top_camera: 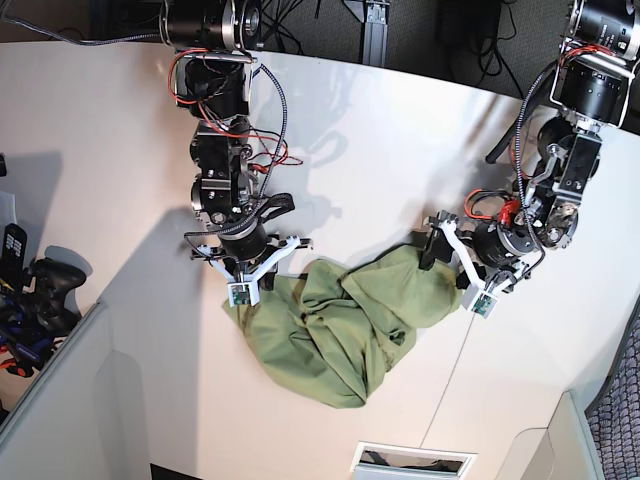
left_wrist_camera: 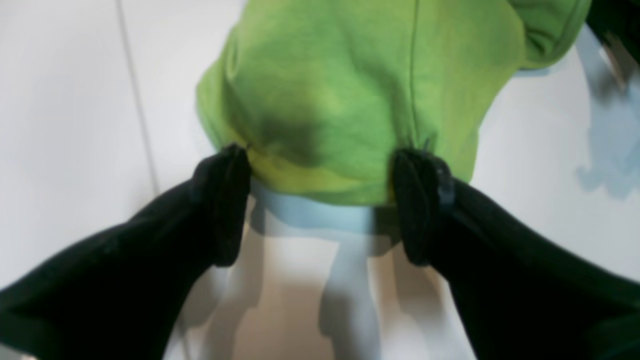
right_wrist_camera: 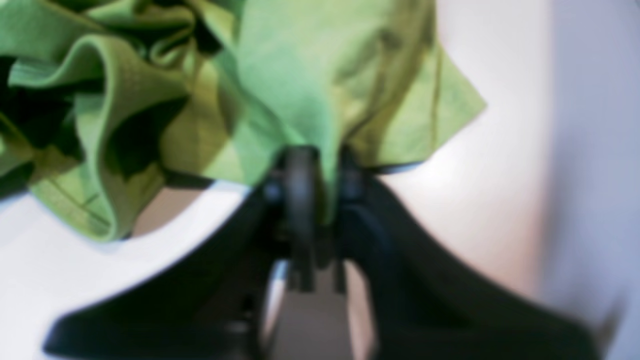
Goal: Layout the t-shirt on the table in an organized manner, then fold the t-shirt properly
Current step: 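Move both grippers down to the crumpled green t-shirt and grasp it, then lift the shirt and pull the grippers apart to stretch it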
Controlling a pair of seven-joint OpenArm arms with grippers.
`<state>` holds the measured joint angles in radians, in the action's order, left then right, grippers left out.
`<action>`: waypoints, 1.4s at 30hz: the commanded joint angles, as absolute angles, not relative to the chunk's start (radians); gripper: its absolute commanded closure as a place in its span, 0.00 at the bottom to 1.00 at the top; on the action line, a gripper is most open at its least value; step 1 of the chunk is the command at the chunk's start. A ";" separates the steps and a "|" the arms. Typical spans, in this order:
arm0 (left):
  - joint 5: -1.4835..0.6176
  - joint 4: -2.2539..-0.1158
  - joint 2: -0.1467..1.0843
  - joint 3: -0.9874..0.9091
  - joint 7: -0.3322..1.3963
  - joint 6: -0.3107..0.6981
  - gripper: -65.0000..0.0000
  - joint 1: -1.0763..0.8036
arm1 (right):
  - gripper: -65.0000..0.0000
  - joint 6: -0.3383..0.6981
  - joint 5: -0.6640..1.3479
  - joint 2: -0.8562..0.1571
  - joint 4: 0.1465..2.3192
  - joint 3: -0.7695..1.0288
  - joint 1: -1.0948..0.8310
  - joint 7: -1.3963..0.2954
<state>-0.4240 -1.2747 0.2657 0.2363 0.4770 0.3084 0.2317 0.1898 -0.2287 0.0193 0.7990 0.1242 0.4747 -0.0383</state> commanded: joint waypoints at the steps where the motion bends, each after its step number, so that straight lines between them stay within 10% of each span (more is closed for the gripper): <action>1: -0.423 -1.272 0.258 0.232 0.443 0.312 0.27 0.262 | 1.00 0.183 -0.229 0.019 0.812 0.125 0.504 -0.019; 7: -0.380 -1.161 0.226 0.233 0.416 0.309 0.33 0.331 | 1.00 0.186 -0.247 0.019 0.832 0.125 0.504 -0.019; 12: -0.339 -1.159 0.278 0.233 0.393 0.273 1.00 0.379 | 1.00 0.191 -0.178 0.013 0.963 0.109 0.505 -0.058; 25: -0.433 -1.172 0.518 0.141 0.378 0.276 1.00 0.535 | 1.00 0.191 0.029 -0.123 1.303 0.099 0.579 -0.414; 42: -0.546 -1.427 0.676 0.010 0.431 0.276 1.00 0.551 | 1.00 0.191 0.082 -0.249 1.379 0.226 0.582 -0.447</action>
